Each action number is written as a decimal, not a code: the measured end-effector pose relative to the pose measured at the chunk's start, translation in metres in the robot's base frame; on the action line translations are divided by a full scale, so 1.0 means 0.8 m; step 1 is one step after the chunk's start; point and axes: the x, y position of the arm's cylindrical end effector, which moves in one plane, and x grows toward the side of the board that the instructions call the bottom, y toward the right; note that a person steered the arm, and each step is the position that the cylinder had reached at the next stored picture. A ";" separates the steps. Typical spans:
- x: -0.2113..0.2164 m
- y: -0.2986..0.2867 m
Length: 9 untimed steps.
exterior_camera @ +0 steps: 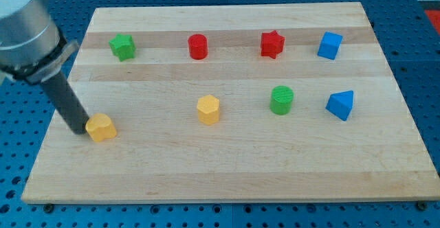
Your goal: Place the yellow heart at the top of the yellow hexagon
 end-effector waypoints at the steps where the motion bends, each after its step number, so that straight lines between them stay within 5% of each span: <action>1: -0.001 0.056; 2: -0.059 0.118; 4: -0.005 0.094; 6: 0.010 0.167; 8: -0.067 0.098; 9: -0.064 0.099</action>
